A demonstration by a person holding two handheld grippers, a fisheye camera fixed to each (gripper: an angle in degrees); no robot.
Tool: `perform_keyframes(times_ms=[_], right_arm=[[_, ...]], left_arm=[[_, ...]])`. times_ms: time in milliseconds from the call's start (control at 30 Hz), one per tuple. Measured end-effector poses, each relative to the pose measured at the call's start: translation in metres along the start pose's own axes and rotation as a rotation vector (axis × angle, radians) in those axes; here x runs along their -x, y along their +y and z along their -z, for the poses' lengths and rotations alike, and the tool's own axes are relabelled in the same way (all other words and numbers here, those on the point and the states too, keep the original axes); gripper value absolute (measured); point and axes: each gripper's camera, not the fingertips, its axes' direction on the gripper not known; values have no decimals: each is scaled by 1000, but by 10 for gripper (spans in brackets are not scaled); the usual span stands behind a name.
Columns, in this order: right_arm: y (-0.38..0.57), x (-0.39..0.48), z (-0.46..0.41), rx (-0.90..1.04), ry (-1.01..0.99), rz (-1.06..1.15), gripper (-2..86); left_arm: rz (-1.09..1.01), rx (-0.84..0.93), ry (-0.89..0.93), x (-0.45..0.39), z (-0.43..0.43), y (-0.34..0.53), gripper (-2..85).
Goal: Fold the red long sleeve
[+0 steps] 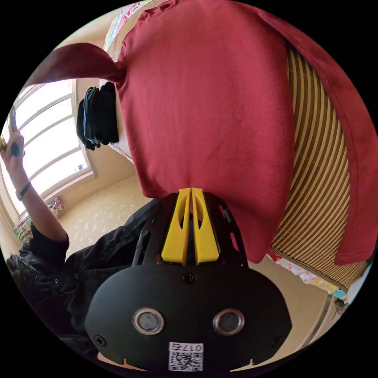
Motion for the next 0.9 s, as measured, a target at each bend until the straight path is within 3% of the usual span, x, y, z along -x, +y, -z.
perform_keyframes(times_ms=[133,200,300,433,500,567,600,700,767,833,900], right_arm=[[23,-12,43,-146,50,18,8],[29,-15,53,-200,102,27,8],[32,-20,56,-240,135,33,8],[31,-26,28,-169,129,19,8],[36,-32,24,-148,45,-41,10],[44,-44,19,-83,-120,-106,15],[51,-49,24,-131,-171,-138,17],[110,-105,50,-570,-595,-464,47],[161,-146,45,-986,-927,-735,81],[173,-164,39,-1123,-999,-858,92],[166,-177,36,-1127,-981,-908,91]], left_arm=[[213,148,-260,36,-38,102,105],[426,336,-552,81,-43,181,114],[596,482,-795,121,-33,265,129],[496,575,-769,132,-42,314,61],[504,672,-794,132,-44,317,16],[545,654,-833,132,-32,323,11],[614,620,-830,135,-21,328,11],[750,515,-794,138,4,335,17],[751,462,-808,130,12,336,7],[745,453,-790,125,15,338,-2],[730,476,-768,119,13,337,-4]])
